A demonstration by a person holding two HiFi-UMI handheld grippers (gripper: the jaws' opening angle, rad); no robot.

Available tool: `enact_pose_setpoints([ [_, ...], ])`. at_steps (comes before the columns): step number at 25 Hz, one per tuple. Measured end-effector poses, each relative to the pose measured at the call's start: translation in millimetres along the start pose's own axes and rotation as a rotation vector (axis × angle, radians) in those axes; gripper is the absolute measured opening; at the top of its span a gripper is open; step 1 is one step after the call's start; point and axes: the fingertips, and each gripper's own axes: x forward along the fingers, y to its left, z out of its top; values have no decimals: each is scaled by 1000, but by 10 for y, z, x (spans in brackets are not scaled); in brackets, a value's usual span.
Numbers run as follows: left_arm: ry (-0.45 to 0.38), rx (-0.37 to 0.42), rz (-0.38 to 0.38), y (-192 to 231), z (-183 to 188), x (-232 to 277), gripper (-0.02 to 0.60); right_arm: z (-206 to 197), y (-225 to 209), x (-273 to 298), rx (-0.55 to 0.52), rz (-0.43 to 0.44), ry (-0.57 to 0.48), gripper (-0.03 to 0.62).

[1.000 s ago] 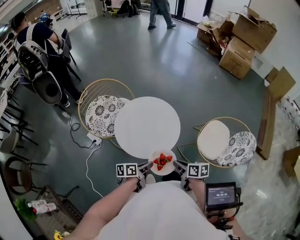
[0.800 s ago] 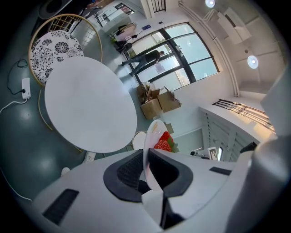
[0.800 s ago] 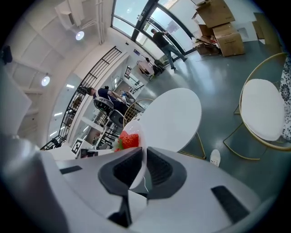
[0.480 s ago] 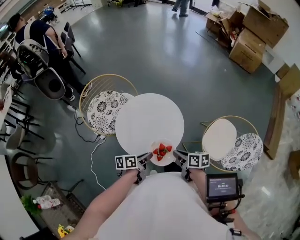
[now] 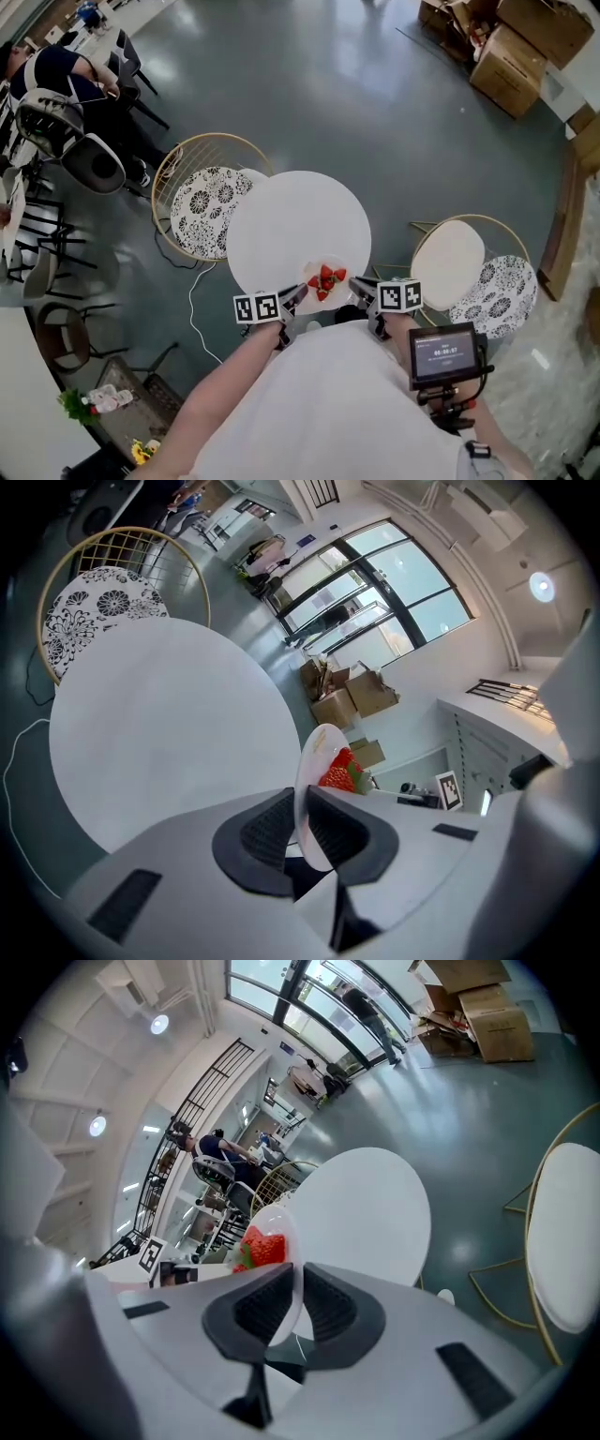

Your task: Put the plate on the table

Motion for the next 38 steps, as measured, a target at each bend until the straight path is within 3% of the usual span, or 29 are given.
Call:
enact_pose_setpoints([
  [12, 11, -60, 50, 177, 201, 446, 28, 295, -437, 195, -45, -23, 110, 23],
  [20, 52, -93, 88, 285, 173, 733, 29, 349, -731, 271, -63, -46, 194, 23],
  [28, 98, -76, 133, 414, 203, 1005, 34, 367, -1022, 367, -49, -59, 259, 23],
  [33, 118, -114, 164, 497, 192, 1102, 34, 385, -1148, 450, -61, -62, 298, 23],
  [38, 144, -121, 224, 832, 254, 1225, 34, 403, -1355, 789, -73, -59, 336, 23],
])
